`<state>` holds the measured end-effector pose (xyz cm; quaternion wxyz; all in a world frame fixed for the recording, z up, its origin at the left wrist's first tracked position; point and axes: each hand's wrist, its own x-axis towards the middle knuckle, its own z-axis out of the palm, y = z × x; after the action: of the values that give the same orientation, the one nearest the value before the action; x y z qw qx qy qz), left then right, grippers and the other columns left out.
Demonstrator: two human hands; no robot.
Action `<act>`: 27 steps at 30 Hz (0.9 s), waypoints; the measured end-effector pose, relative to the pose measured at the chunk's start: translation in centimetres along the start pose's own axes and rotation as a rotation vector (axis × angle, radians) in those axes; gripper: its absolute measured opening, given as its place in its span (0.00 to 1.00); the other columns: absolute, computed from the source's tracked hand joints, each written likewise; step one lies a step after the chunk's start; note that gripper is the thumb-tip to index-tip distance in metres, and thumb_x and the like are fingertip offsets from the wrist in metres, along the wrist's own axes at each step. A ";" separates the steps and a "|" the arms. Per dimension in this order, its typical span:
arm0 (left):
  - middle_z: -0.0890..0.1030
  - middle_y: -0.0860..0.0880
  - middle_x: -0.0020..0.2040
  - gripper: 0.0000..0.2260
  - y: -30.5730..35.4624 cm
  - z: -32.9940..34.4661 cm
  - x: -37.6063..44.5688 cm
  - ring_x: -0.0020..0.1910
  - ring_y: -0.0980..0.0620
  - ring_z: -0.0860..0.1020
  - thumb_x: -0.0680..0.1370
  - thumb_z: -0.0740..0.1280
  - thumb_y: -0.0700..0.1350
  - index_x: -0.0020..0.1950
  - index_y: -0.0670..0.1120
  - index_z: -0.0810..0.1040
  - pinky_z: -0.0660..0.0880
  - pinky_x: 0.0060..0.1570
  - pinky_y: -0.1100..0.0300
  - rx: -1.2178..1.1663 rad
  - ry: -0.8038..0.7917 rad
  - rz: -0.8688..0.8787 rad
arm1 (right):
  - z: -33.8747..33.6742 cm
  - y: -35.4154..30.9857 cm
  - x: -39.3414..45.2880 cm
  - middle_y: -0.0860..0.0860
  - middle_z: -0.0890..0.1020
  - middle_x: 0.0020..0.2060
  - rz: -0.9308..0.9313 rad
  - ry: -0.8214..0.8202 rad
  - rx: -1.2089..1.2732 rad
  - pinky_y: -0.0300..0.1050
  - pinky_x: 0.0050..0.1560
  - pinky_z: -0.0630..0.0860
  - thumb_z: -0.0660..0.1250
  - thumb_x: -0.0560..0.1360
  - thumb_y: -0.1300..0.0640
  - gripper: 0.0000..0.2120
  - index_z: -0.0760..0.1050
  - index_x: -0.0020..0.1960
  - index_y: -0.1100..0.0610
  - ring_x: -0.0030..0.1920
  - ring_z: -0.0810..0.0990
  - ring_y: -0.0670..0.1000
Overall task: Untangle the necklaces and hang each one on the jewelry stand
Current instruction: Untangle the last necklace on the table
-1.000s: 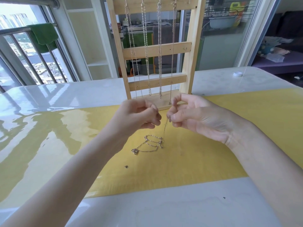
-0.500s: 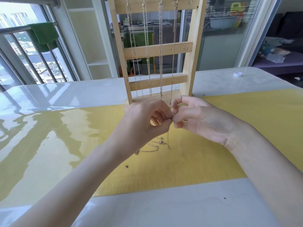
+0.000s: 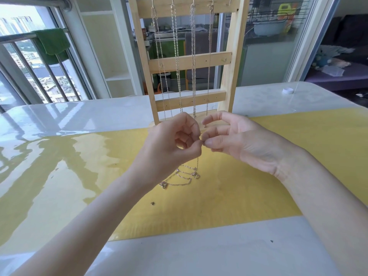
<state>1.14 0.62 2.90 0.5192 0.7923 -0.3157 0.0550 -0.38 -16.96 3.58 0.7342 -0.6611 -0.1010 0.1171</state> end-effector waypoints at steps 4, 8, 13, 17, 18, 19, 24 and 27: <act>0.78 0.52 0.34 0.10 0.1 -0.1 0.0 0.32 0.58 0.76 0.70 0.69 0.31 0.40 0.46 0.75 0.75 0.38 0.68 0.139 0.013 0.061 | 0.1 -0.1 0.0 0.52 0.81 0.35 -0.010 0.021 -0.055 0.37 0.40 0.75 0.71 0.66 0.67 0.20 0.71 0.56 0.59 0.36 0.77 0.47; 0.81 0.50 0.35 0.08 0.1 -0.1 0.0 0.33 0.57 0.77 0.70 0.70 0.33 0.43 0.46 0.80 0.75 0.40 0.69 0.176 0.027 0.107 | 0.4 -0.1 0.1 0.49 0.79 0.31 -0.007 0.028 0.000 0.35 0.37 0.73 0.66 0.70 0.74 0.14 0.69 0.49 0.59 0.33 0.75 0.46; 0.76 0.53 0.36 0.06 -0.3 0.3 -0.2 0.35 0.58 0.73 0.70 0.68 0.36 0.44 0.43 0.77 0.73 0.37 0.69 0.433 0.028 0.384 | 0.5 0.3 0.4 0.51 0.73 0.32 -0.011 0.079 0.063 0.37 0.36 0.69 0.62 0.71 0.76 0.15 0.66 0.45 0.58 0.35 0.69 0.49; 0.76 0.53 0.36 0.07 -0.4 0.7 -0.5 0.34 0.58 0.74 0.71 0.70 0.34 0.45 0.43 0.75 0.73 0.38 0.69 0.334 0.030 0.351 | 0.6 0.4 0.5 0.55 0.71 0.35 -0.042 0.120 0.055 0.39 0.38 0.68 0.63 0.71 0.75 0.14 0.66 0.44 0.58 0.36 0.68 0.51; 0.77 0.54 0.36 0.08 -0.2 0.6 -0.4 0.34 0.59 0.75 0.72 0.70 0.34 0.45 0.44 0.75 0.74 0.38 0.69 0.237 0.036 0.263 | 0.6 0.4 0.5 0.54 0.72 0.34 -0.061 0.127 0.065 0.38 0.37 0.69 0.64 0.71 0.75 0.14 0.66 0.44 0.58 0.34 0.69 0.50; 0.78 0.53 0.36 0.07 -0.1 0.5 -0.3 0.34 0.59 0.76 0.73 0.71 0.35 0.44 0.45 0.76 0.74 0.39 0.69 0.143 0.036 0.157 | 0.6 0.3 0.5 0.53 0.73 0.34 -0.083 0.129 0.082 0.38 0.37 0.70 0.66 0.70 0.74 0.15 0.67 0.44 0.57 0.33 0.70 0.49; 0.83 0.52 0.36 0.05 0.0 0.1 0.2 0.35 0.59 0.78 0.75 0.69 0.44 0.42 0.44 0.82 0.75 0.38 0.68 -0.230 -0.045 -0.315 | 0.4 0.1 0.3 0.50 0.76 0.30 -0.146 0.103 0.062 0.38 0.38 0.70 0.66 0.71 0.73 0.14 0.66 0.45 0.58 0.36 0.72 0.51; 0.82 0.52 0.35 0.05 0.1 0.2 0.1 0.35 0.60 0.77 0.73 0.71 0.45 0.41 0.44 0.82 0.74 0.38 0.68 -0.320 -0.080 -0.440 | 0.7 0.1 0.3 0.49 0.76 0.30 -0.158 0.102 -0.032 0.38 0.39 0.69 0.63 0.74 0.73 0.13 0.65 0.46 0.57 0.35 0.73 0.50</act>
<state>1.11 0.32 2.96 0.6245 0.7511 -0.1611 -0.1410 -0.35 -16.18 3.54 0.7346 -0.6679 -0.1174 0.0234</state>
